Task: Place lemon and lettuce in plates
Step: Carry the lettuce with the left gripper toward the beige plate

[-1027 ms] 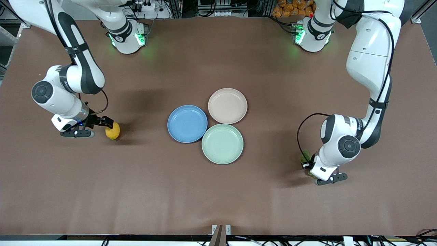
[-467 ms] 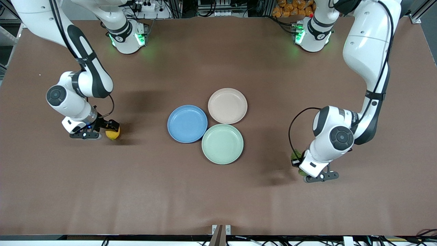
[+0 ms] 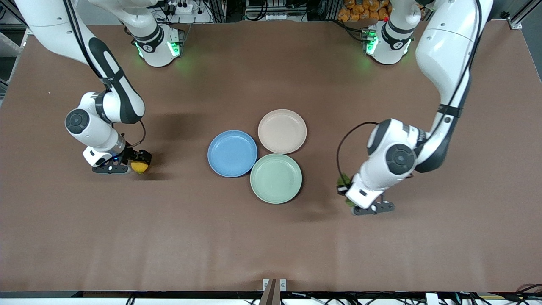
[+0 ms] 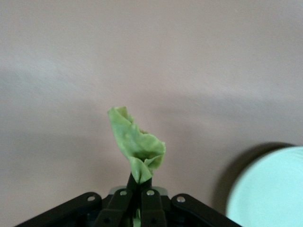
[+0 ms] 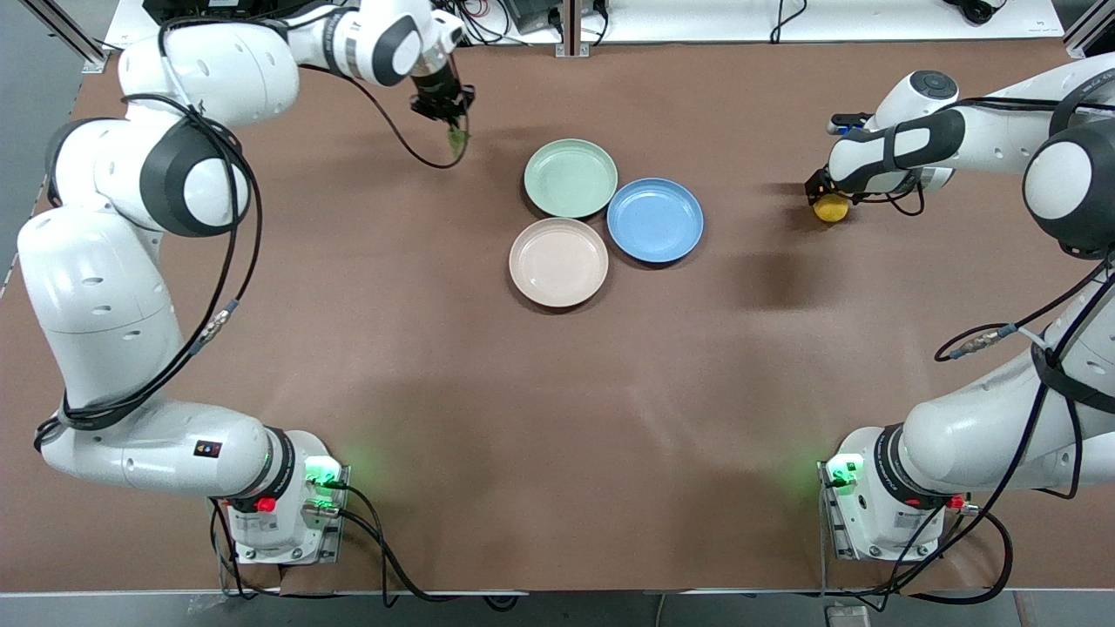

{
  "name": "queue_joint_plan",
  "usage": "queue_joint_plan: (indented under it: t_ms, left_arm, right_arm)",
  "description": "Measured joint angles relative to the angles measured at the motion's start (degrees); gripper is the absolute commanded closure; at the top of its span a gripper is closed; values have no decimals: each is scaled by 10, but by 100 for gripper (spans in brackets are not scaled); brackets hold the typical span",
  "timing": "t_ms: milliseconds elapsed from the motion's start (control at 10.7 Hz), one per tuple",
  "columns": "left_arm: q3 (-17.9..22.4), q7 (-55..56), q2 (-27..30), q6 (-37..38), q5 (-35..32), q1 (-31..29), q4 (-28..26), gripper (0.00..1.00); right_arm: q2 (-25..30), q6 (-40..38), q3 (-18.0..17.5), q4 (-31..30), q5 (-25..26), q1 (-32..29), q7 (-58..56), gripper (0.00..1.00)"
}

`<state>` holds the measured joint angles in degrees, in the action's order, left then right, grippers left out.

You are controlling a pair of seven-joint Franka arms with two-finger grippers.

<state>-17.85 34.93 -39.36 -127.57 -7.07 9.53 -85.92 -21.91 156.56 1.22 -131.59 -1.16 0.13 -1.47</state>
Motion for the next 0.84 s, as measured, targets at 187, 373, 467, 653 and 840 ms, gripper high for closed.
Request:
queue_joint_plan:
  t_ms: [187, 373, 467, 653, 840]
  left_arm:
    - [-8, 60, 0, 2, 0, 38, -1, 100]
    - [-9, 117, 0, 4, 0, 84, -1, 100]
    - [-9, 141, 1, 12, 0, 102, -2, 100]
    - [-9, 166, 3, 61, 0, 129, -3, 100]
    - [-10, 176, 16, 100, -1, 146, -18, 100]
  right_arm:
    - [-11, 18, 0, -2, 0, 1, 0, 0]
    - [-16, 22, 0, -2, 0, 1, 0, 37]
    - [-17, 22, 0, -2, 0, 2, 0, 50]
    - [-17, 22, 0, -2, 0, 2, 0, 61]
    - [-18, 22, 0, -2, 0, 2, 0, 63]
